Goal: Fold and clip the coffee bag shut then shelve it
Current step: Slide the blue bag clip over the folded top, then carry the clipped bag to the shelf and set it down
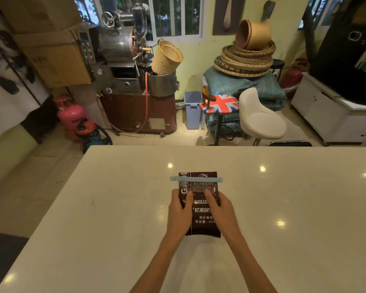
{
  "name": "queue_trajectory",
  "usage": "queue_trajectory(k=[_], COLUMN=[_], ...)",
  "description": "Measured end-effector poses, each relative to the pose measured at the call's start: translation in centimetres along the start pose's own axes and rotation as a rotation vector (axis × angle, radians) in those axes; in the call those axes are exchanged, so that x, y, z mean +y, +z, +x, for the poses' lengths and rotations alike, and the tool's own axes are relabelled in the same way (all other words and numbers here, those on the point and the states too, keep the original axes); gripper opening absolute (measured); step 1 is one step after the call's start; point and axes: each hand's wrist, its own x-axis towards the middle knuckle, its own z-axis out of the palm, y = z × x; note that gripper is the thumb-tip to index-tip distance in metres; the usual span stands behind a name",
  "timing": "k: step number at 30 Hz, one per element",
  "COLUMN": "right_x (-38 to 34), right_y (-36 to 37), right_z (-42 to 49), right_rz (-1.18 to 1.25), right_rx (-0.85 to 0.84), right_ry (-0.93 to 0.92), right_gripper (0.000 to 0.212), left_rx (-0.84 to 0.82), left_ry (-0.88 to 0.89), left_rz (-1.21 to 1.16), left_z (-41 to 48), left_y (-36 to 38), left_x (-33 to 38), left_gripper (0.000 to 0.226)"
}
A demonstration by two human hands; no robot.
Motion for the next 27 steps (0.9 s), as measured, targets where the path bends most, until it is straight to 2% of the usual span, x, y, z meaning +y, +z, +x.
queue_trajectory(k=[4,9,13,15,18,20,23,27], right_x=[0.3,0.3,0.2,-0.2,-1.0,-1.4,-1.8,-2.1], right_y=[-0.6,-2.0,-3.2,-3.7,-3.7,-3.1,-1.0,1.0], right_z=[-0.4,-0.7,-1.2,-1.3,-1.5,-1.9,-2.5,-3.7], right_rz=[-0.065,0.16,0.276,0.222,0.173,0.159,0.076,0.102], right_rx=[0.057,0.036,-0.109,-0.223,-0.311,-0.234,0.019,0.259], right_ry=[-0.059,-0.015,0.065,0.076,0.079,0.054,-0.028,-0.036], right_gripper=[0.019,0.019,0.018,0.025,0.029,0.026,0.014,0.013], left_rx=[0.047,0.054,-0.154,-0.188,-0.172,-0.176,-0.213,-0.318], left_ry=[-0.034,-0.107,-0.325,-0.361,-0.362,-0.353,-0.373,-0.358], left_rz=[-0.054,-0.115,-0.345,-0.369,-0.342,-0.335,-0.328,-0.317], left_z=[-1.3,-2.4,-3.0,-2.9,-2.4,-1.7,-0.7,0.7], left_y=[0.7,1.6,0.6,0.1,-0.5,-0.7,-0.8,-2.0], left_x=[0.4,1.6,2.5,2.6,2.6,2.5,2.4,2.1], left_gripper=[0.015,0.012,0.024,0.032,0.031,0.024,0.018,0.015])
